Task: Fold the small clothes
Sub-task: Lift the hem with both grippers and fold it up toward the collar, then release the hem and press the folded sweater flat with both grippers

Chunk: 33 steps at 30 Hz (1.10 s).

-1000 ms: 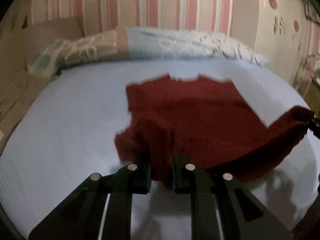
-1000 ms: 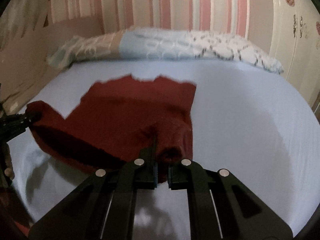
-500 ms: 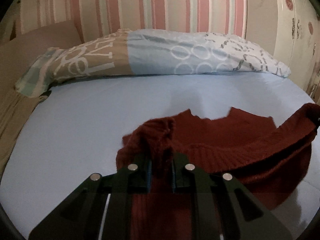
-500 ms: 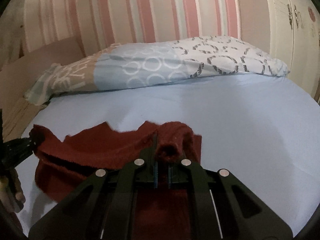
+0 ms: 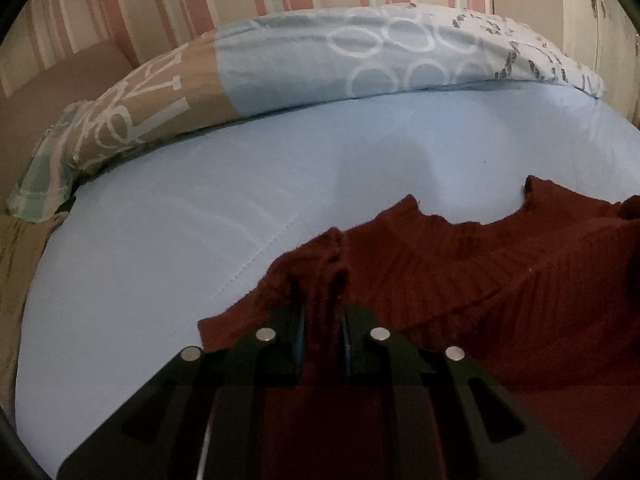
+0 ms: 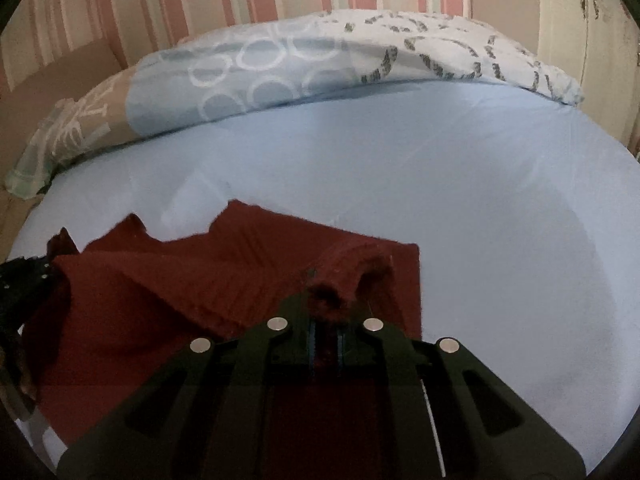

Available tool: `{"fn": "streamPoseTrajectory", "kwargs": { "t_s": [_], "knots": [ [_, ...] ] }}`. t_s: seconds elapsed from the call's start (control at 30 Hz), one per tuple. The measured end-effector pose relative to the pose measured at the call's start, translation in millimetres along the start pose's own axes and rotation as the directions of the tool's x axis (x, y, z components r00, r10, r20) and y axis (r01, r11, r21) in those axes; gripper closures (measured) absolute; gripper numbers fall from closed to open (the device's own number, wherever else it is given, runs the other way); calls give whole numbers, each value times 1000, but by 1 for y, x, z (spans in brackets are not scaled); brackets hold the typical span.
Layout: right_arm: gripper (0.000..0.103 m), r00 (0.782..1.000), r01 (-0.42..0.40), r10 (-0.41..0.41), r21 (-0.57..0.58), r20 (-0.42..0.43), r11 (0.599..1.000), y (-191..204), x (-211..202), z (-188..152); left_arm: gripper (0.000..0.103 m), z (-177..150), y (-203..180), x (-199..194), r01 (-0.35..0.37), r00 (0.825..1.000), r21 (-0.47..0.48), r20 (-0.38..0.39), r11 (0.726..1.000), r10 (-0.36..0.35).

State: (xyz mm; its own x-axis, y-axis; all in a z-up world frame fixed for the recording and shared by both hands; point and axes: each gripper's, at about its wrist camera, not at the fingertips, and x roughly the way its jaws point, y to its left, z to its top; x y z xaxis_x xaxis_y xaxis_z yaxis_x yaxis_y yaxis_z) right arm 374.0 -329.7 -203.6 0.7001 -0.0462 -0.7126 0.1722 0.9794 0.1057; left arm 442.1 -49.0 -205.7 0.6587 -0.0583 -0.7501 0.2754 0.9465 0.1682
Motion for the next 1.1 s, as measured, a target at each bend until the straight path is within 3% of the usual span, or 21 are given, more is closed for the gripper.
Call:
{"fn": "streamPoseTrajectory", "kwargs": {
  "t_s": [0.03, 0.07, 0.1, 0.13, 0.17, 0.2, 0.27, 0.4, 0.5, 0.6, 0.73, 1.03, 1.1],
  "knots": [
    [84, 1000, -18, 18, -4, 3, 1000, 0, 0, 0, 85, 0, 2, -2, 5, 1000, -5, 3, 1000, -5],
    [63, 999, -31, 32, -10, 8, 999, 1, -2, 1, 83, -1, 3, -5, 13, 1000, -10, 3, 1000, -13],
    [51, 999, -47, 47, -12, 20, 999, 1, -5, 4, 76, 0, 5, -7, 27, 1000, -18, 3, 999, -27],
    [27, 997, -60, 61, -11, 42, 998, 0, -12, 5, 69, 0, 9, -13, 39, 999, -26, 12, 999, -39],
    [16, 994, -79, 79, -10, 79, 997, -1, -23, 8, 44, 1, 14, -22, 26, 999, -32, 34, 999, -25],
    [14, 989, -100, 101, -15, 107, 995, -2, -32, 10, 24, 3, 19, -31, 7, 998, -40, 56, 999, -5],
    [11, 982, -116, 121, -43, 143, 992, -3, -50, 14, 22, 6, 29, -46, 14, 996, -56, 83, 998, -9],
    [9, 984, -82, 96, -97, 147, 992, -1, -65, 12, 21, 7, 51, -70, 6, 995, -94, 97, 996, 3],
    [7, 992, -56, 70, -123, 107, 991, 4, -61, 6, 21, 0, 57, -75, 63, 996, -131, 68, 989, -55],
    [6, 993, -96, 105, -152, 53, 984, 13, -49, -1, 21, -9, 40, -68, 126, 992, -116, 31, 985, -123],
    [8, 994, -110, 110, -208, -9, 972, 32, -22, 1, 21, -18, 8, -43, 116, 993, -53, -26, 992, -117],
    [36, 980, -103, 62, -219, -189, 970, 41, 40, 12, 21, -20, -2, -12, 95, 992, -72, -77, 993, -101],
    [51, 983, -84, 42, -236, -177, 968, 43, 40, 11, 21, -18, -2, -10, 94, 992, -66, -81, 993, -99]
  ]
}}
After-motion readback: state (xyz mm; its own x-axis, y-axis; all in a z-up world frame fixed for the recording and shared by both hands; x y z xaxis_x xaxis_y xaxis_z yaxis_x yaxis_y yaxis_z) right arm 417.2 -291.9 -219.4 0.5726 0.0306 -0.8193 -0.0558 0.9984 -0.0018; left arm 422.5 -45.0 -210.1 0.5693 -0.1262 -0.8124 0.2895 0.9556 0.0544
